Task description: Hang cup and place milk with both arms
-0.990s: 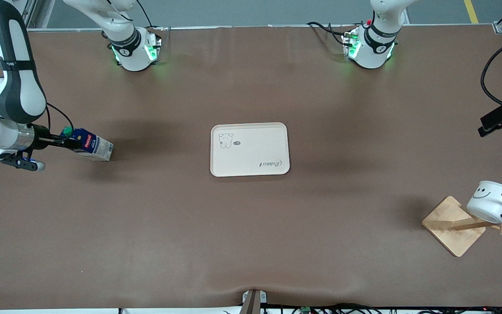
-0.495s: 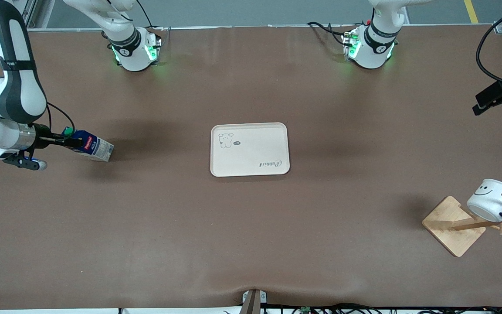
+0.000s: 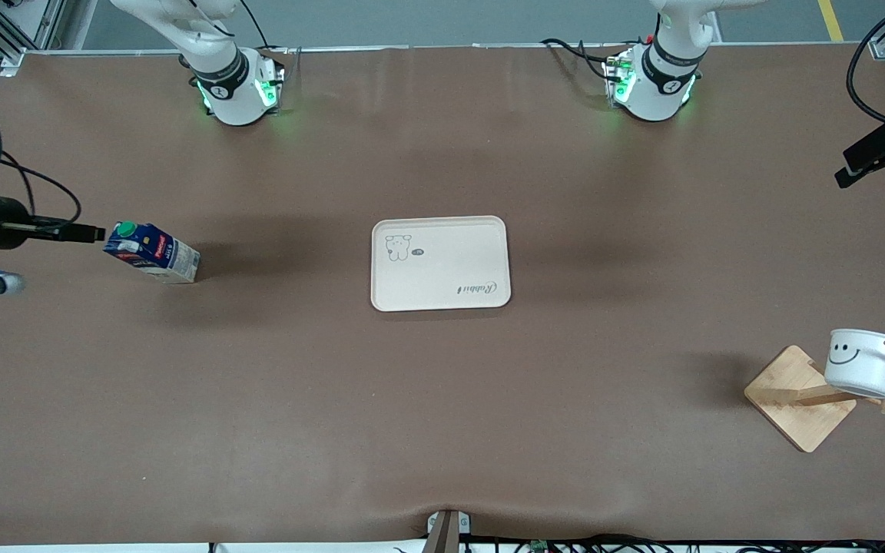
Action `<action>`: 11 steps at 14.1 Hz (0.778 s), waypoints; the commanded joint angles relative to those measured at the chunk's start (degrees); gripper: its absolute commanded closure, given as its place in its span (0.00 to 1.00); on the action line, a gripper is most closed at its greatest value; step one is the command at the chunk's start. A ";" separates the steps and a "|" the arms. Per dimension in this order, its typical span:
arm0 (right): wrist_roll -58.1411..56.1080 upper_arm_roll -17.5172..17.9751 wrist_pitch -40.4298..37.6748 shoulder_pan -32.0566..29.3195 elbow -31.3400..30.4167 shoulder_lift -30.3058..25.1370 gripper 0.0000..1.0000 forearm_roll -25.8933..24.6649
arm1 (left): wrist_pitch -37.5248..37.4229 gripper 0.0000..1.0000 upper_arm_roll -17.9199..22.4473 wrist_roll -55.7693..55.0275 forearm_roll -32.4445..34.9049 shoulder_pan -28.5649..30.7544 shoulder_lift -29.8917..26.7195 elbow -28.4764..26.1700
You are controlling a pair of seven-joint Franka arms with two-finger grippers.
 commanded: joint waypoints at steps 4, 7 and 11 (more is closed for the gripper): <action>0.76 0.19 -0.80 5.44 14.19 2.53 0.00 -4.97 | 0.22 0.00 0.23 0.33 -0.35 0.80 -0.56 -1.68; -0.20 0.10 -1.40 6.69 14.11 2.61 0.00 -4.10 | -0.22 0.00 -0.21 0.24 -0.35 0.45 -0.82 -1.68; -0.29 0.28 0.26 7.29 17.60 2.44 0.00 -2.43 | -0.31 0.00 -2.58 -0.72 0.18 0.18 -0.83 -1.60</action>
